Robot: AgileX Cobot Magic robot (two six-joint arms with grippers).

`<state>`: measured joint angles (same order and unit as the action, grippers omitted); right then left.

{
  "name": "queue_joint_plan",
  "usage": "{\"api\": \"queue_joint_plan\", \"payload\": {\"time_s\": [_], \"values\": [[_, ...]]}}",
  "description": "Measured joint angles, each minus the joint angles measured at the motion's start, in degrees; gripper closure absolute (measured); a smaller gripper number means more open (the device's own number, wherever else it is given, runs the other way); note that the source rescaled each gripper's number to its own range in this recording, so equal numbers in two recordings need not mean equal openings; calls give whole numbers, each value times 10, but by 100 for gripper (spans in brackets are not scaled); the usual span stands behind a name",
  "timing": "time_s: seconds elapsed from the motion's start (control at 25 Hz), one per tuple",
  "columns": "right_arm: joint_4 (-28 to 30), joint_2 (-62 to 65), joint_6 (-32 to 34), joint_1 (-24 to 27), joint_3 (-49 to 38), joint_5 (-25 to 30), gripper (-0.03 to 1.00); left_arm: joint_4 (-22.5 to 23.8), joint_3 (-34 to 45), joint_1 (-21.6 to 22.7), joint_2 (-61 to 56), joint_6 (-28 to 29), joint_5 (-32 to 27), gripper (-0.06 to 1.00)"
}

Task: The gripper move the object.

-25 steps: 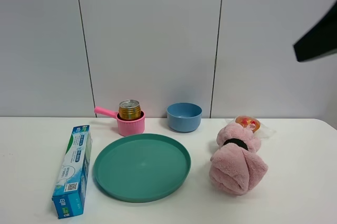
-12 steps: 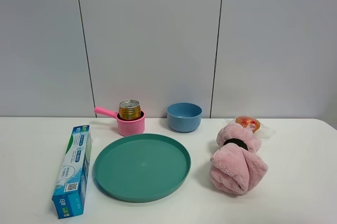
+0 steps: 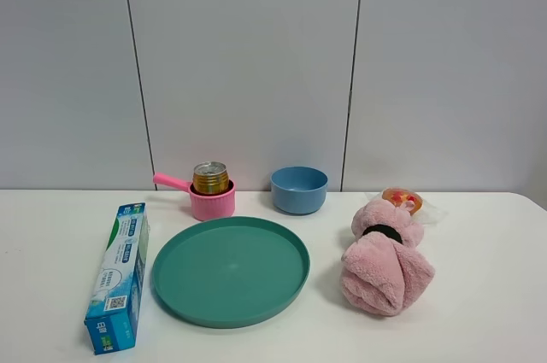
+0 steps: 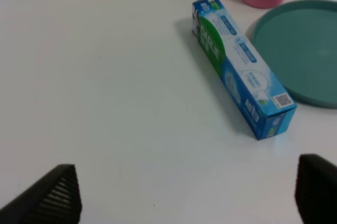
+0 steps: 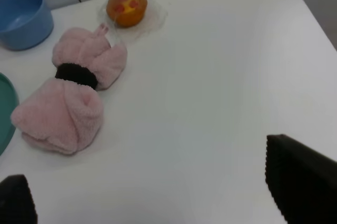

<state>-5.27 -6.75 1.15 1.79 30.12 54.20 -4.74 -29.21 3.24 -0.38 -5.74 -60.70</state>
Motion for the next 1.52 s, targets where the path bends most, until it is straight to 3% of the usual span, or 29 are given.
{"api": "queue_joint_plan", "payload": {"time_s": [0.28, 0.6, 0.88, 1.52], "values": [[1, 13, -1, 1, -3, 78, 31, 0, 0, 0, 0, 0, 0, -6], [41, 14, -15, 1, -16, 68, 31, 0, 0, 0, 0, 0, 0, -6], [64, 69, 15, 1, -16, 67, 31, 0, 0, 0, 0, 0, 0, -6], [75, 64, 25, 1, -16, 67, 31, 0, 0, 0, 0, 0, 0, -6]]}}
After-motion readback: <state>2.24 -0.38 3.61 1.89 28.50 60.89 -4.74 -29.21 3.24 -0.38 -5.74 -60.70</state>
